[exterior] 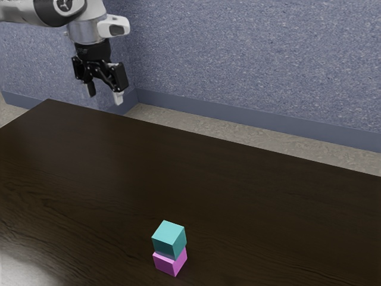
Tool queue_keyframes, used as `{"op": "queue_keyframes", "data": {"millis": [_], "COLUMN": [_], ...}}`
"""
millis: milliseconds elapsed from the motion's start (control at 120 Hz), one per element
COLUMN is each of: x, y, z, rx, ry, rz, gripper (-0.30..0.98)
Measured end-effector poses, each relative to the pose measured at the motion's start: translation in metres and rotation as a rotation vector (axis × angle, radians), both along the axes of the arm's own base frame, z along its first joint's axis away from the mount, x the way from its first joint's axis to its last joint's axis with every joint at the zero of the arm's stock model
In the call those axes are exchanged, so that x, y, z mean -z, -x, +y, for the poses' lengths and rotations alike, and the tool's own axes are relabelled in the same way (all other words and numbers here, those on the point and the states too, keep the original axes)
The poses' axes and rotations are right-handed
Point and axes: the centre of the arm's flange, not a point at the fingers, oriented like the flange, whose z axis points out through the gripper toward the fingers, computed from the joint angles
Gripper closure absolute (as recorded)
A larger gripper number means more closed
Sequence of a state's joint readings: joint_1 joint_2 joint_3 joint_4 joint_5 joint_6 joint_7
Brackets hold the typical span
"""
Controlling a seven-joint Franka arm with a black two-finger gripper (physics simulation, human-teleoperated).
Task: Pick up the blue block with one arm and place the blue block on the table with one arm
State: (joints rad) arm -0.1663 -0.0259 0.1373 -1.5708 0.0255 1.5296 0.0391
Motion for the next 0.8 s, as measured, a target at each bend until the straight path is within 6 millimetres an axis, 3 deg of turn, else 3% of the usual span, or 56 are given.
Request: {"op": "queue_keyframes", "data": {"millis": [133,200,308,375,442,525,617,800], "x": [-0.004,0.003,0.059,0.102,0.136,0.162,0.171,0.221], "y": [-0.002,0.027,0.071,0.081,0.079,0.070,0.064,0.089], "z": [0.005,0.005,-0.044,-0.065,-0.087,-0.102,-0.107,-0.147], "rx": [0.004,0.003,0.083,0.100,0.111,0.089,0.058,0.020], "ry": [0.006,0.035,0.060,0.089,0.114,0.140,0.158,0.179], "rz": [-0.040,-0.039,-0.017,0.008,0.018,0.022,0.013,0.081], "gripper": [0.00,0.00,0.00,0.00,0.00,0.00,0.00,0.00]}}
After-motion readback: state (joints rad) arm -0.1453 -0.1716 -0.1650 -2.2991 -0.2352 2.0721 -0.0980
